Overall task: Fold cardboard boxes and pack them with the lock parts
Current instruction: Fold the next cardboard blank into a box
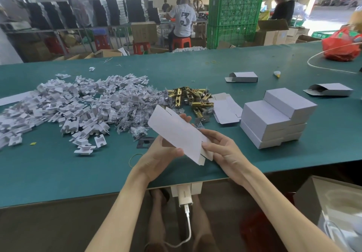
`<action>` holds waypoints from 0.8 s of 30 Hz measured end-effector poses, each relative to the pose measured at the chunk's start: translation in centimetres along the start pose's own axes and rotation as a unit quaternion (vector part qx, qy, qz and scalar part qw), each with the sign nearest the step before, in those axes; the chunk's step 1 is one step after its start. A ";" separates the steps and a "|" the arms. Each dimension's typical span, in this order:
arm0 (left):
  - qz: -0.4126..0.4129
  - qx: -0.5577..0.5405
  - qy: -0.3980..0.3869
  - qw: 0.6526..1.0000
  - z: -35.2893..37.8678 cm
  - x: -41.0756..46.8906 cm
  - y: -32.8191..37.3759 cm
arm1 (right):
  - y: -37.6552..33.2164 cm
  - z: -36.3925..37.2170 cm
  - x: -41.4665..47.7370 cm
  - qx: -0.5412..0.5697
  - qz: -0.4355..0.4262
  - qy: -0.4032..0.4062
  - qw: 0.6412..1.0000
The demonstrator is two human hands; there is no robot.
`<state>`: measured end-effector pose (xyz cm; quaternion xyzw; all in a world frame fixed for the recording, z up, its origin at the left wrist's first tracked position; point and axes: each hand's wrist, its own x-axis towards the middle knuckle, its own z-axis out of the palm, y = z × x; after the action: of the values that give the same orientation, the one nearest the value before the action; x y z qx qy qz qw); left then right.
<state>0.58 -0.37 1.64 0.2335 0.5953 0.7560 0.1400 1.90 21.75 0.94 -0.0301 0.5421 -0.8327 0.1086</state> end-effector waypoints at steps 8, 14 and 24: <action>-0.010 -0.009 -0.001 1.000 0.5 -0.1 0.4 | 0.0 0.4 -0.2 -0.027 -0.011 0.008 1.000; -0.002 -0.011 0.007 1.000 0.5 0.0 0.4 | -0.1 0.4 -0.4 -0.028 -0.015 0.015 0.999; -0.011 0.006 0.014 1.000 0.7 -0.2 0.6 | 0.1 0.5 -0.3 -0.021 -0.025 0.027 0.999</action>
<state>1.14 0.02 2.33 0.2173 0.6044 0.7539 0.1381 2.34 21.32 1.07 -0.0235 0.5613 -0.8241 0.0726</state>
